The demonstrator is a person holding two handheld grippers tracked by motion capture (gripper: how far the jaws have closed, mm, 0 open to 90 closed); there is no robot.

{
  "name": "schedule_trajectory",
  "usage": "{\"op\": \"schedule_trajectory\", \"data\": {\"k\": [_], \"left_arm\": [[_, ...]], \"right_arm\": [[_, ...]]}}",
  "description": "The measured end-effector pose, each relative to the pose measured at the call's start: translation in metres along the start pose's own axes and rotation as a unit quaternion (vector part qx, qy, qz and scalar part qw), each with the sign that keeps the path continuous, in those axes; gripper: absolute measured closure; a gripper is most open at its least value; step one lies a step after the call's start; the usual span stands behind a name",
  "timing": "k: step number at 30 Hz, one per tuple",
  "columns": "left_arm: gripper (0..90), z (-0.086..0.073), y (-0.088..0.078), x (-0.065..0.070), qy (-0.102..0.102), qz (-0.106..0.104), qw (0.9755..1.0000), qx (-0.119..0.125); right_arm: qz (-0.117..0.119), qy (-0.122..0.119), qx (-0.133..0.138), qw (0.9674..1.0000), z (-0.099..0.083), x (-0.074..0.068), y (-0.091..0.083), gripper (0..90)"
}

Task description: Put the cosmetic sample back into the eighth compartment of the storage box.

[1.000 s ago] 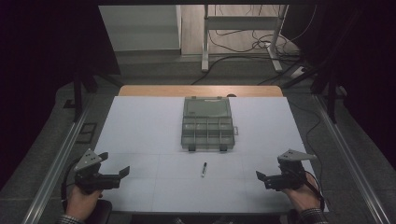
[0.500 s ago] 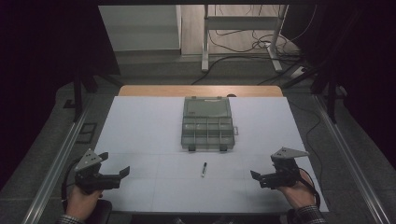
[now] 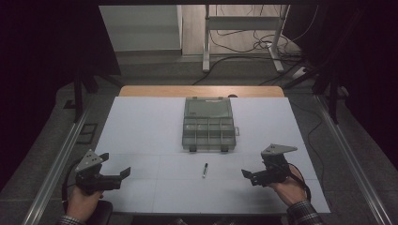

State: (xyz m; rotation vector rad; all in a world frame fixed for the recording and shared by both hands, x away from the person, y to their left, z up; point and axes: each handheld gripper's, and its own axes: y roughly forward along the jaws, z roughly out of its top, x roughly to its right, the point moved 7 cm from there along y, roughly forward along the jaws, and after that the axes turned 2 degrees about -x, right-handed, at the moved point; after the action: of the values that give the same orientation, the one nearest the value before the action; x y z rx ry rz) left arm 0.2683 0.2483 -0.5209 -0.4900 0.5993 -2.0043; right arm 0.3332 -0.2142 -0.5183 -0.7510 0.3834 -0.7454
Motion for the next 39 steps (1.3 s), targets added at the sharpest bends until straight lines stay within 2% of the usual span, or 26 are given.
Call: {"op": "schedule_trajectory", "data": {"k": [7,22,24,29,39], "left_arm": [[0.6,0.000,0.000,0.000,-0.001,0.000,1.0000,0.000],[0.6,0.000,0.000,0.000,0.000,0.000,1.0000,0.000],[0.7,0.000,0.000,0.000,0.000,0.000,1.0000,0.000],[0.6,0.000,0.000,0.000,0.000,0.000,1.0000,0.001],[0.6,0.000,0.000,0.000,-0.001,0.000,1.0000,0.001]], "right_arm": [[0.006,-0.001,0.003,1.0000,0.008,-0.003,0.007,0.0],[0.019,-0.010,-0.014,0.9997,0.019,-0.010,0.022,0.0],[0.024,-0.008,-0.007,0.9997,0.022,-0.012,0.024,0.0],[0.024,-0.008,-0.006,0.9997,0.026,-0.013,0.027,0.0],[0.033,-0.009,-0.019,0.9992,0.034,-0.019,0.037,0.0]]}}
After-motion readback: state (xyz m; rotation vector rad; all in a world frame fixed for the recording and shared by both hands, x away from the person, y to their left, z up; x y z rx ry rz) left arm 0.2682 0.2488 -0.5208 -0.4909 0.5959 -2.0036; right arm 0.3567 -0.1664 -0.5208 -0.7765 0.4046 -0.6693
